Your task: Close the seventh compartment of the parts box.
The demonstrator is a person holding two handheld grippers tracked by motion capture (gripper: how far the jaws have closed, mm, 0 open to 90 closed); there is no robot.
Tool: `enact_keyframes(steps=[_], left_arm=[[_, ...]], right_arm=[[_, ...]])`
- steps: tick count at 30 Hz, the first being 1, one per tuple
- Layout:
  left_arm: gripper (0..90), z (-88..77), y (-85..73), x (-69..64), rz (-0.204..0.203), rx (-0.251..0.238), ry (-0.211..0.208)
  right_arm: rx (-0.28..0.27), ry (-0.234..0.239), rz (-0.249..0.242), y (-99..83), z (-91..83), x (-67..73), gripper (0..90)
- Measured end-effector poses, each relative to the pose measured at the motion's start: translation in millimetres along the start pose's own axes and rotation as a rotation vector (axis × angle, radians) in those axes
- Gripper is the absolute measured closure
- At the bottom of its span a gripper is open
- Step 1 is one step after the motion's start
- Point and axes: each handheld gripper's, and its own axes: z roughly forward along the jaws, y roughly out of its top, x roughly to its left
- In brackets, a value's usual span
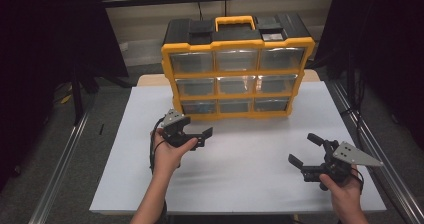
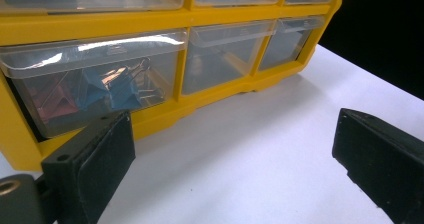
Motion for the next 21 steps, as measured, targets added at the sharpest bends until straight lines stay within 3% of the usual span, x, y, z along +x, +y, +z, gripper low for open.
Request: enact_keyframes(steps=[3,5,7,10,12,13,20,21], left_arm=[[3.5,-2.7,-0.3,-0.1,0.005,-0.009,-0.013],[3.5,-4.0,-0.6,-3.0,0.004,-0.024,0.016],[3.5,-6.4,-0.8,-2.5,0.025,-0.014,-0.005],[3.5,-7.6,-2.5,-2.6,0.025,-0.025,-0.031],[3.5,-10.1,-3.7,-3.4,0.023,-0.028,-0.004],[3.5,-11.1,-4.3,-1.4,0.029,-0.026,-0.036],[3.5,-17.7,-10.9,-0.4,0.024,-0.022,-0.014],[3.5,-18.0,-12.0,1.4,0.026,-0.024,-0.037]], right_arm=[[-0.001,0.000,-0.001,0.0,0.1,-0.2,1.6],[-0.001,0.000,-0.002,0.0,0.2,-0.1,1.6],[-0.001,0.001,-0.001,0.0,0.1,0.1,1.6],[-0.001,0.001,-0.002,0.0,0.0,-0.2,1.6],[-0.001,0.002,-0.001,0.1,0.0,-0.1,1.6],[0.003,-0.001,-0.002,0.2,-0.3,0.1,1.6],[0.000,0.001,-0.002,0.2,-0.1,0.2,1.6],[0.003,0.001,-0.003,0.3,-0.2,0.1,1.6]])
